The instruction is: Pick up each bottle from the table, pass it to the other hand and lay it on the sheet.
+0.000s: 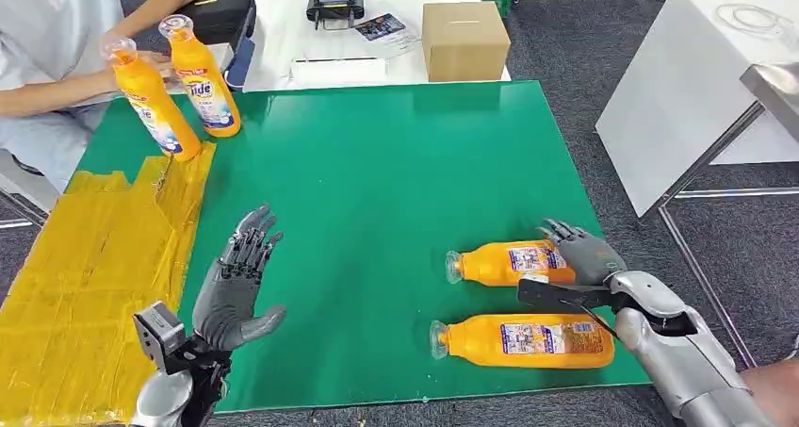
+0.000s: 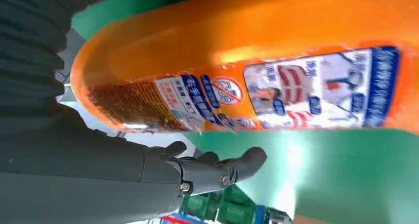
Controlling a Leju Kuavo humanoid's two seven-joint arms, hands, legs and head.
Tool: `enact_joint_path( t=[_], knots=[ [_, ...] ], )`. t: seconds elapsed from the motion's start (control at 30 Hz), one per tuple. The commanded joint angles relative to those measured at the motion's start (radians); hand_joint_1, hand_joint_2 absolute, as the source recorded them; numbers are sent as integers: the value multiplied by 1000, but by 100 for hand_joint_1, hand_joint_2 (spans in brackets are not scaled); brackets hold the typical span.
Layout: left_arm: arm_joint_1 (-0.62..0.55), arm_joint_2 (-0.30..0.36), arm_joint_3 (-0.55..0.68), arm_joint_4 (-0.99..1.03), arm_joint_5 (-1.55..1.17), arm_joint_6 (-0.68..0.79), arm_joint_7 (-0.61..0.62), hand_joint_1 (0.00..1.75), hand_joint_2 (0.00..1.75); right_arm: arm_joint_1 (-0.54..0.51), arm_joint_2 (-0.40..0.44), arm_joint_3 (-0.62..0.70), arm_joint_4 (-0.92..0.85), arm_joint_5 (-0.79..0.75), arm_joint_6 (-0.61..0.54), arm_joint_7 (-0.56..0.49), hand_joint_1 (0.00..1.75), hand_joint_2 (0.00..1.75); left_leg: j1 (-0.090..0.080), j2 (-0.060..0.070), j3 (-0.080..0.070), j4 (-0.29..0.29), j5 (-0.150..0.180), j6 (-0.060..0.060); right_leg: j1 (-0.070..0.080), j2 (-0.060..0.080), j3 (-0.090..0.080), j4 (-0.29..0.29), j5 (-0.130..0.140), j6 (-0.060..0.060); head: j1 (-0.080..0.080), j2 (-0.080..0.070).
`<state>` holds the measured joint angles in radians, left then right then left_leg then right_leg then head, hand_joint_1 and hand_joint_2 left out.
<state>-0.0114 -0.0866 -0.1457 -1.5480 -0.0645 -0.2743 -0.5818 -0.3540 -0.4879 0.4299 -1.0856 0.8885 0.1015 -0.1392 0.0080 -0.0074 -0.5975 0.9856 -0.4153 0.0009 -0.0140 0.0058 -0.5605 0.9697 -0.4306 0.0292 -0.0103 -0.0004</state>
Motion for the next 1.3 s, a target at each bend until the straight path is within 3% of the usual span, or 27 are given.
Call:
enact_joint_path(
  t=[0.03, 0.43, 0.6, 0.7, 0.9, 0.97, 1.1, 1.13, 1.3],
  knots=[
    [-58, 19, -30, 83, -1, -7, 5, 0, 175, -113, 57, 97, 233, 22, 17, -16, 171, 175, 0, 1, 4, -1, -1, 0, 1, 1, 4, -2, 0, -1, 0, 0],
    [-63, 23, -39, 94, 5, -1, 9, 0, 175, -143, 46, 150, 289, 19, 23, -33, 175, 175, 1, 0, 7, -1, -1, 0, 1, 0, 7, -2, 0, -1, 0, 0],
    [-44, 22, -33, 65, 7, 8, 17, 0, 175, -94, 115, 95, 232, 5, -90, -11, 175, 175, 1, 1, 8, -1, -1, 0, 1, 0, 8, -2, 0, -1, 1, 0],
    [-43, 23, -33, 64, 7, 8, 17, 0, 175, -93, 119, 96, 230, 7, -92, -7, 175, 175, 2, 3, 11, -2, -2, 0, 2, 2, 10, -3, -1, -2, 0, 0],
    [-27, 25, -61, 16, -27, 24, 63, 0, 175, 66, 267, -98, -23, 39, -275, 22, 175, 175, 2, 4, 11, -2, -2, -1, 3, 1, 9, -3, -1, -2, 0, 0],
    [-37, 20, -76, 19, -22, 36, 88, 0, 175, 139, 386, -228, -159, -46, -404, -47, 175, 175, 3, 5, 8, -1, -1, -1, 3, 2, 7, -2, 0, -2, 0, 0],
    [-91, 12, -98, 75, 23, 55, 135, 0, 175, 206, 493, -300, -285, -169, -463, -98, 175, 175, 3, 4, 10, 0, -5, -2, 4, 2, 9, 0, -4, -4, 0, 0],
    [-105, 12, -103, 92, 31, 57, 147, 0, 175, 221, 530, -325, -320, -253, -486, -147, 175, 175, 2, 1, 5, -1, -1, -1, 3, 0, 4, 0, -1, -2, 0, 0],
    [-167, 15, -137, 165, 60, 65, 180, 0, 175, 243, 617, -310, -420, -460, -470, -265, 175, 175, 3, -2, 5, 0, -1, -1, 4, -3, 5, 0, -3, -2, 1, 0]
  ],
)
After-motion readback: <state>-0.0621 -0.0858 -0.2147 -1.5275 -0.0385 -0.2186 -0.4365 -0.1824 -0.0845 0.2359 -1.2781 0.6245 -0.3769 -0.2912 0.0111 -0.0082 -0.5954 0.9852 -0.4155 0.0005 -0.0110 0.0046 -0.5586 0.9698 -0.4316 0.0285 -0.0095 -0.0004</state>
